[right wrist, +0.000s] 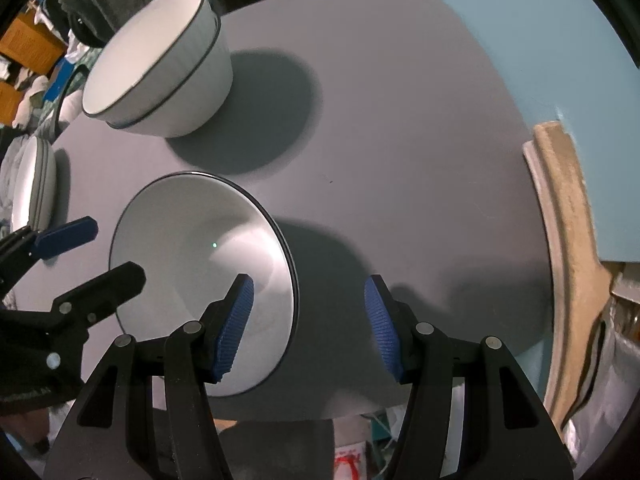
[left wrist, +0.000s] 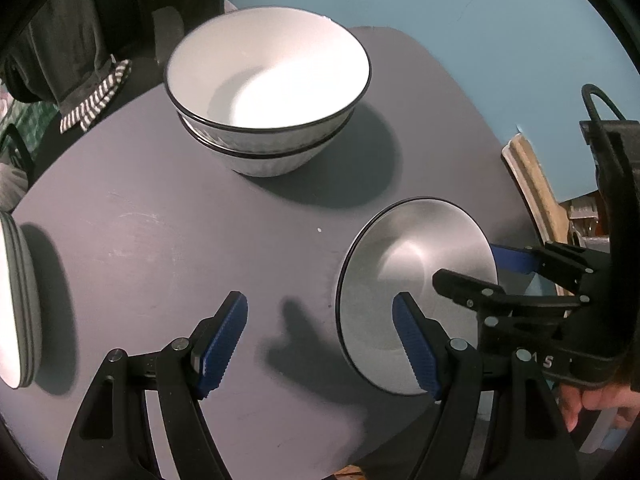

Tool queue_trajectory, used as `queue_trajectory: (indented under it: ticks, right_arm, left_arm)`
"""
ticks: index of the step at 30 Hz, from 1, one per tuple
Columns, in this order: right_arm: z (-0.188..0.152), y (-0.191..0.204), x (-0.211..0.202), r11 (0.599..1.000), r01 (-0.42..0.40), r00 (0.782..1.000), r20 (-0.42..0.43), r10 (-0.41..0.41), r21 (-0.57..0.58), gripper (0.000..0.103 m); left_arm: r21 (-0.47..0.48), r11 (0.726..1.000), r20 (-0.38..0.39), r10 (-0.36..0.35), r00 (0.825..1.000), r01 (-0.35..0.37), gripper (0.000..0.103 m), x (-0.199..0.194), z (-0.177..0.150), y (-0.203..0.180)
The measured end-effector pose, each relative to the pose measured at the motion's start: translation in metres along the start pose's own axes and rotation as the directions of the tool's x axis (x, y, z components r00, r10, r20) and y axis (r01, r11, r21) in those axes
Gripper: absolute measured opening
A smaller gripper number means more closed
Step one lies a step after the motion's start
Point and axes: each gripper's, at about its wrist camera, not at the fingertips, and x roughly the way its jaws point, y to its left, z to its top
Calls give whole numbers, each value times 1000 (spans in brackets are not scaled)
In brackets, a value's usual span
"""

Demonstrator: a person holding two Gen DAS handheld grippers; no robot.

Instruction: Organize plates and bowls

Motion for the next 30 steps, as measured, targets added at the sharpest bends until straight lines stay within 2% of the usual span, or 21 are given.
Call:
queue_trajectory:
  ticks: [4, 7, 9, 17, 18, 20, 23, 26, 30]
  right_arm:
    - [-1, -3, 1, 1000, -9, 1000, -6, 9, 1, 57]
    - [1, -4, 4, 1000, -22, 1000, -4, 22, 4, 57]
    - [4, -7, 7, 1000, -27, 1000, -5, 27, 6, 57]
    - [13, 1, 14, 999, -34, 999, -18, 34, -22, 56]
    - [13, 1, 15, 999, -32, 999, -21, 32, -26, 55]
    - [18, 11, 19, 999, -37, 999, -29, 36, -34, 43]
    - [19, 12, 21, 998, -43, 998, -46, 41, -36, 33]
    - [20, 11, 23, 998, -47, 998, -52, 45, -32, 23]
    - [20, 10, 26, 998, -63, 996, -57, 62, -21, 18]
  left_arm:
    - [-9, 1000, -22, -3, 1000, 3, 75, 8, 3, -2]
    - [-2, 1000, -30, -4, 1000, 3, 68, 11, 4, -3]
    - [1, 1000, -35, -5, 999, 5, 59, 13, 4, -3]
    - [-28, 999, -68, -33, 997, 31, 34, 22, -1, 0]
    - [-34, 999, -71, -41, 997, 39, 29, 23, -3, 1]
    - [-49, 997, -85, -56, 995, 52, 23, 25, -5, 2]
    - [-55, 997, -94, -63, 994, 58, 16, 27, -3, 4]
    - [-56, 996, -95, -69, 993, 64, 13, 28, -5, 6]
    - [-67, 996, -95, -66, 993, 60, 11, 28, -5, 6]
